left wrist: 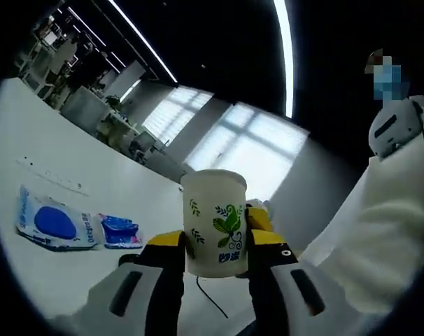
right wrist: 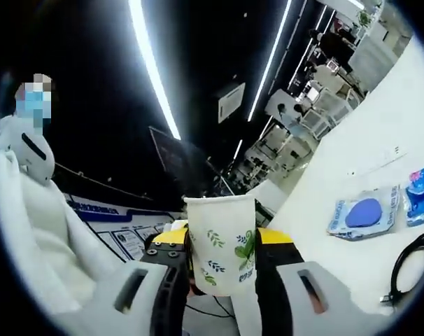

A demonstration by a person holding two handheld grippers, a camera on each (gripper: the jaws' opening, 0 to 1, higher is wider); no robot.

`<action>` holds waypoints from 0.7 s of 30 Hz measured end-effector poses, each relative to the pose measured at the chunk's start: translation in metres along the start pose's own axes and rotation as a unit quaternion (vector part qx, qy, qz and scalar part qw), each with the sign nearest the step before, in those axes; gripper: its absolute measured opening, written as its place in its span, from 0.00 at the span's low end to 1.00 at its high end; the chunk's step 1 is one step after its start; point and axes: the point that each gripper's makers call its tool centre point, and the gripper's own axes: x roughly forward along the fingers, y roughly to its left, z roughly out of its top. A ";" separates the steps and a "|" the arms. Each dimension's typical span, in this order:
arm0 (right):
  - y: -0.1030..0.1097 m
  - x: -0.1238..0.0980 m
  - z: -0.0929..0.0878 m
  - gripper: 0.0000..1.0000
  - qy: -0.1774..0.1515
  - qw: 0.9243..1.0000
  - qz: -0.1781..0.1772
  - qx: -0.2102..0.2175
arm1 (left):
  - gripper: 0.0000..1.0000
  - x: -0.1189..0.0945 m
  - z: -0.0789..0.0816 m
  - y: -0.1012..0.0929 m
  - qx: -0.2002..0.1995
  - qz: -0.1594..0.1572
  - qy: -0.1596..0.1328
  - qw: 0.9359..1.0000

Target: Arrange the tabletop items into an orderly group along one side of the table until the central work area is clear of visible clutter.

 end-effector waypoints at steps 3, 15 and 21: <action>0.005 -0.001 0.001 0.33 -0.002 0.999 -0.004 -0.036 | 0.35 -0.001 0.002 -0.002 0.042 0.008 0.006 0.999; -0.004 -0.029 0.031 0.34 0.035 0.979 -0.068 -0.187 | 0.46 -0.022 0.055 -0.006 0.233 0.070 0.025 0.970; -0.010 -0.025 0.023 0.34 0.075 0.972 -0.070 -0.213 | 0.43 -0.007 0.063 -0.037 0.338 0.044 0.084 0.936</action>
